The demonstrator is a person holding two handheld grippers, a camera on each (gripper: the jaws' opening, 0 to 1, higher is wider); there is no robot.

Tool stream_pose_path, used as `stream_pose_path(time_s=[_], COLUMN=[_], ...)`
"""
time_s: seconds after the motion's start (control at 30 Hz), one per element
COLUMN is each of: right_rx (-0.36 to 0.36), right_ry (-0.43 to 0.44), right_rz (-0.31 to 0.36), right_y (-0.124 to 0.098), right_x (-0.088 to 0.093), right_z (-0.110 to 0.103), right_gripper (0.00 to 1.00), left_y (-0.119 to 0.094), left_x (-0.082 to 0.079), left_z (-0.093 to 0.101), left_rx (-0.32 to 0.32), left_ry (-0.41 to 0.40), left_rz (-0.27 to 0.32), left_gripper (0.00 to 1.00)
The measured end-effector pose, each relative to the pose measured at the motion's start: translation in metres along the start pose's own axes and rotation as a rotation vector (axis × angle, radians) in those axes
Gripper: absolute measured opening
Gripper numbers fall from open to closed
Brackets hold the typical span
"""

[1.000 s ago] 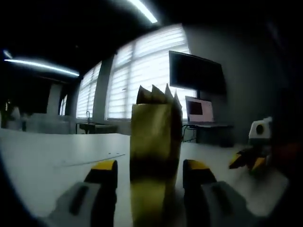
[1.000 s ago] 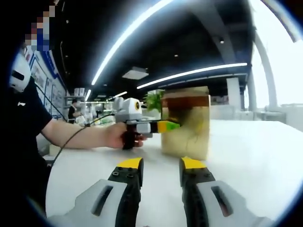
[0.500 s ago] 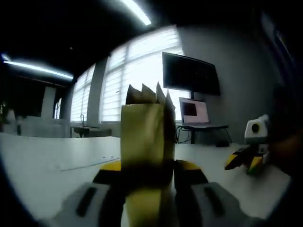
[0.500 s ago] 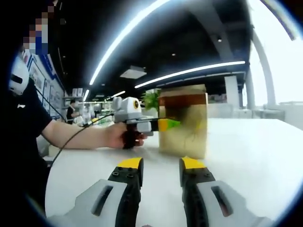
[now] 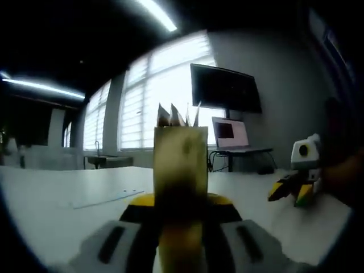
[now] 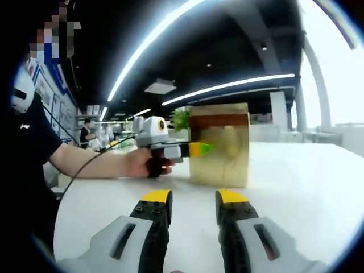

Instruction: Extract single mask from mask box in order stack masks on table

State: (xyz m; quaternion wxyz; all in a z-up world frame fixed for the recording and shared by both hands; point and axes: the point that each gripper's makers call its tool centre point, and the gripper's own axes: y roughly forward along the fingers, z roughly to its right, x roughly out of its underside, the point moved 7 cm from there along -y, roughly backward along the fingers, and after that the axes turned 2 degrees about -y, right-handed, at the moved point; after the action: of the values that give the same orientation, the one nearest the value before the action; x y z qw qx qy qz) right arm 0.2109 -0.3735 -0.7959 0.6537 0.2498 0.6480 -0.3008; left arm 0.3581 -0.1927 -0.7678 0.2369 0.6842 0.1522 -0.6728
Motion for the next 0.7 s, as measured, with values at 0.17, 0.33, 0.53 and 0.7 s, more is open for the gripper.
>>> stream_pose_path(time_s=[0.17, 0.33, 0.53, 0.7], right_rx=[0.003, 0.003, -0.001, -0.008], right_ry=[-0.001, -0.002, -0.007, -0.012], right_rz=[0.0, 0.001, 0.004, 0.003], right_y=[0.0, 0.0, 0.001, 0.003], right_x=[0.0, -0.001, -0.001, -0.002], right_z=[0.001, 0.0, -0.003, -0.007], right_gripper=[0.27, 0.27, 0.27, 0.27], left_y=[-0.001, -0.002, -0.005, -0.014], left_x=[0.0, 0.0, 0.0, -0.003], left_z=[-0.001, -0.002, -0.003, -0.004], left_rx=[-0.014, -0.021, -0.02, -0.024], left_ry=[-0.012, -0.016, -0.013, -0.001], left_rz=[-0.007, -0.011, -0.008, -0.017], left_gripper=[0.31, 0.3, 0.3, 0.3])
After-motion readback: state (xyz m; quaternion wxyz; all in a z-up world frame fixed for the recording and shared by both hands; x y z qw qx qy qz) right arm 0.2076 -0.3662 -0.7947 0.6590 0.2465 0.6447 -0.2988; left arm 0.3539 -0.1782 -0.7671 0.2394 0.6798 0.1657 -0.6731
